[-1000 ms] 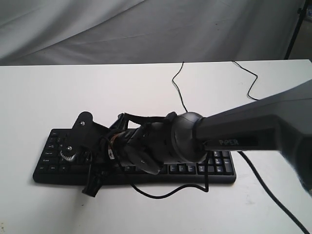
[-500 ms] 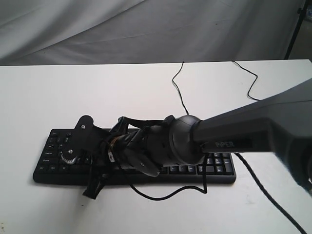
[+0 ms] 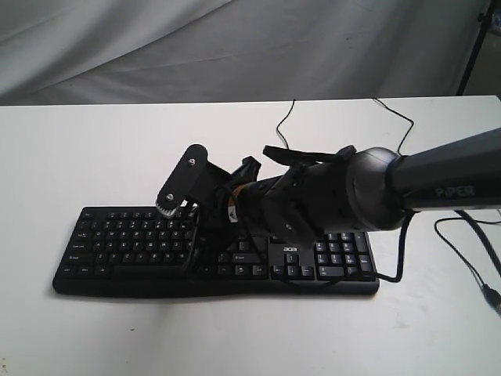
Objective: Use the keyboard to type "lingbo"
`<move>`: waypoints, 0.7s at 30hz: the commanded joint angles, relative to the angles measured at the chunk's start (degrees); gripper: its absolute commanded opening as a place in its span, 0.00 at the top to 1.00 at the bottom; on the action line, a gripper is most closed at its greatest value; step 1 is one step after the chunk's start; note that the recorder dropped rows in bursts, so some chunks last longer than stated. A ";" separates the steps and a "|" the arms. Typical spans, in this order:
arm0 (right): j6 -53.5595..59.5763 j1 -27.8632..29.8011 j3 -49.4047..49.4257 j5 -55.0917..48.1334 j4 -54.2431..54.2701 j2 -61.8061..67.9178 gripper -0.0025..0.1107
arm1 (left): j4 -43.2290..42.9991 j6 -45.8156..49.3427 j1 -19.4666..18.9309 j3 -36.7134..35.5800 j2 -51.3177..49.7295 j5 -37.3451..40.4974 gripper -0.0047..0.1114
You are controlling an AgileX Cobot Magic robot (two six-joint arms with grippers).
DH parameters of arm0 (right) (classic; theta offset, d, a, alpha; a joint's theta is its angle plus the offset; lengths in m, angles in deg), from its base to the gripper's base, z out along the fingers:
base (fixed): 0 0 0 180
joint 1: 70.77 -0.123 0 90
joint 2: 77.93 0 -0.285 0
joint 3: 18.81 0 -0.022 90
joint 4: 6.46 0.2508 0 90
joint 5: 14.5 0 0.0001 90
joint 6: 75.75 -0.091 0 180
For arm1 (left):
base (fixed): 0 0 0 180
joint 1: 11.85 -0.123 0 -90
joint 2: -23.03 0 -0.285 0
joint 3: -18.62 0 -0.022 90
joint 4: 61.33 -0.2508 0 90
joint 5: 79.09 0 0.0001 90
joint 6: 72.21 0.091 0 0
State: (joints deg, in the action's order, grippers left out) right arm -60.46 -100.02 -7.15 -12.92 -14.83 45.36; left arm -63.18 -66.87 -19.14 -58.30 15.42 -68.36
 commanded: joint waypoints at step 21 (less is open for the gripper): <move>-0.11 1.19 0.41 5.11 -1.69 2.92 0.98 | 0.03 -0.16 0.22 -0.29 -0.18 -0.25 0.95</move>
State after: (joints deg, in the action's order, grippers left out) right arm -60.56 -98.80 -6.78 -8.57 -15.98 48.37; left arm -63.18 -66.87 -19.14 -58.30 15.42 -68.36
